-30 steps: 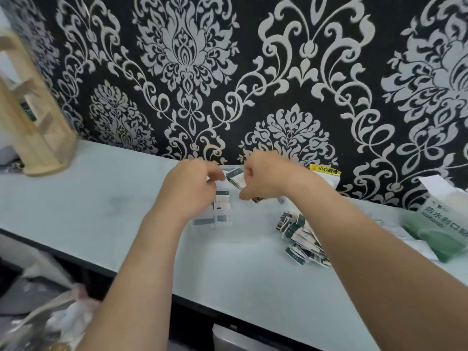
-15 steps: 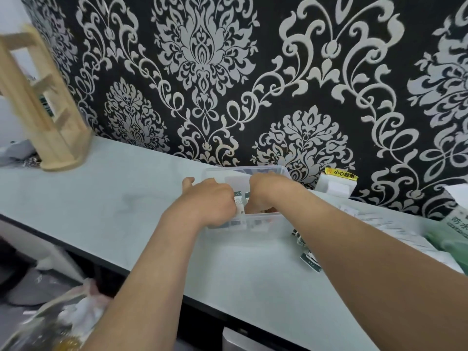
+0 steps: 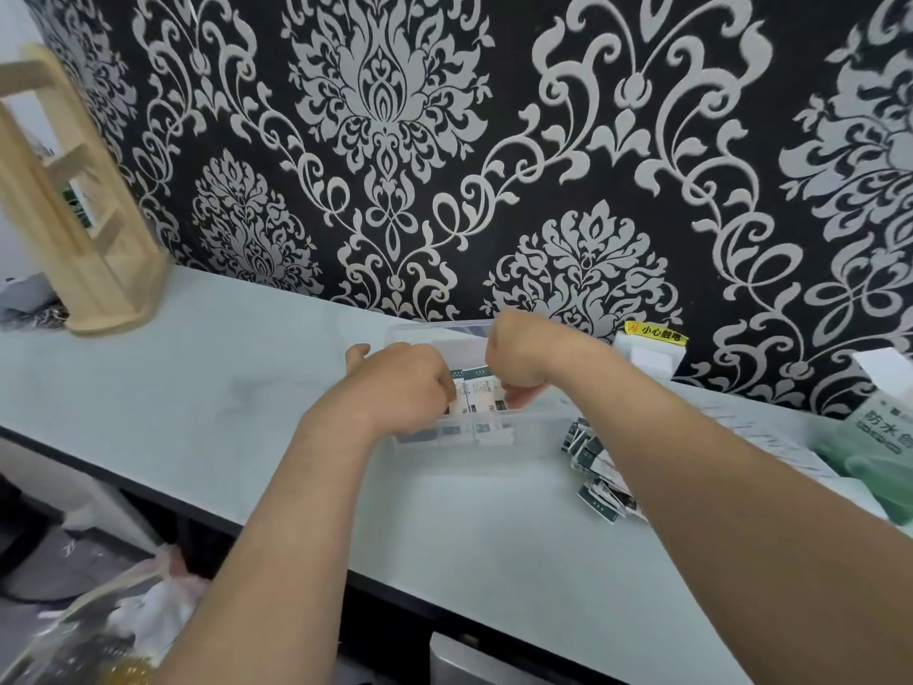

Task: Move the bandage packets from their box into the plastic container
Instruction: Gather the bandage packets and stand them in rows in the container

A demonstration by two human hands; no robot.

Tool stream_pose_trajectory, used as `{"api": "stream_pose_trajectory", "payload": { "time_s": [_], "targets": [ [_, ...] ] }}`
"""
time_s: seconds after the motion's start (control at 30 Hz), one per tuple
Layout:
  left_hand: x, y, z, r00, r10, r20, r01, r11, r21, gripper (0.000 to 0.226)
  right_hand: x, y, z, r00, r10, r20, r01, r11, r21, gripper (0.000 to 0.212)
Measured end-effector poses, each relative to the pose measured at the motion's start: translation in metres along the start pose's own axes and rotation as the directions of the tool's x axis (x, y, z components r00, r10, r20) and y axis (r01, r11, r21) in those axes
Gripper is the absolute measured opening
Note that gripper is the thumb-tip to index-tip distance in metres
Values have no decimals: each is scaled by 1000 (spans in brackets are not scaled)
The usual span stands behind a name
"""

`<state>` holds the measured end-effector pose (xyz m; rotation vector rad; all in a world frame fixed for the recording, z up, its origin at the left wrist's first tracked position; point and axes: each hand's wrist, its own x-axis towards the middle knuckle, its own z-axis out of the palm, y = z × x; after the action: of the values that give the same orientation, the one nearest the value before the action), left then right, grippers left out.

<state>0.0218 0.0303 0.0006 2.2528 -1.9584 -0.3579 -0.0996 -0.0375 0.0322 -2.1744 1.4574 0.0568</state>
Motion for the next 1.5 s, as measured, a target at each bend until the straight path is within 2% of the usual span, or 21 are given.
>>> {"api": "stream_pose_trajectory", "payload": {
  "time_s": [0.07,0.17,0.23,0.3,0.37,0.43,0.5,0.57,0.67,0.8,0.87,1.0,1.13,1.27,1.33,1.4,1.47,1.5],
  "targets": [
    [-7,5,-8,997,4,-81,-9,998,-58,38,-9,9,-11,996,-25,-84,37,989,146,19],
    [-19,11,-23,953,-17,-302,-35,986,-166,36,-30,22,-28,972,-41,-233,130,915,381,21],
    [-28,29,-30,898,8,-439,-154,942,-299,36,-51,40,-39,944,-17,-328,180,863,472,21],
    [-35,56,-32,852,90,-516,-295,897,-330,35,-68,63,-46,919,31,-394,192,836,515,22],
    [-38,88,-26,855,236,-461,-395,873,-286,35,-83,89,-47,909,63,-412,150,872,465,19],
    [-36,115,-9,886,371,-278,-436,872,-223,35,-89,114,-42,925,75,-373,74,927,368,14],
    [-30,134,16,899,430,-90,-437,894,-99,38,-90,137,-31,946,84,-312,6,961,276,12],
    [-22,143,40,898,440,7,-440,898,20,40,-86,154,-19,963,74,-261,-20,978,206,17],
    [-10,149,62,903,428,24,-429,899,91,20,-83,174,-6,983,53,-174,-26,989,149,30],
    [0,159,80,923,378,78,-385,914,129,34,-81,185,4,994,0,-110,5,999,46,42],
    [1,159,79,933,354,59,-359,925,126,35,-78,181,7,994,-21,-108,23,1000,15,43],
    [4,162,80,936,352,4,-348,924,158,25,-74,187,9,987,-21,-159,32,997,65,37],
    [6,158,81,943,333,-27,-329,939,101,22,-71,190,12,967,15,-255,34,982,185,29],
    [5,159,79,930,350,-107,-348,937,39,24,-74,192,8,935,41,-353,43,973,226,23],
    [1,163,76,911,368,-188,-376,926,-8,22,-76,194,5,922,60,-383,61,953,298,14],
    [-3,165,72,860,381,-341,-429,900,-76,29,-78,196,2,907,98,-410,81,914,398,8],
    [-5,168,67,709,436,-555,-552,832,-51,33,-79,200,-2,880,170,-444,91,856,509,4],
    [-6,170,65,635,458,-622,-590,808,-7,27,-79,203,-4,866,208,-455,89,831,550,5]
  ]
}}
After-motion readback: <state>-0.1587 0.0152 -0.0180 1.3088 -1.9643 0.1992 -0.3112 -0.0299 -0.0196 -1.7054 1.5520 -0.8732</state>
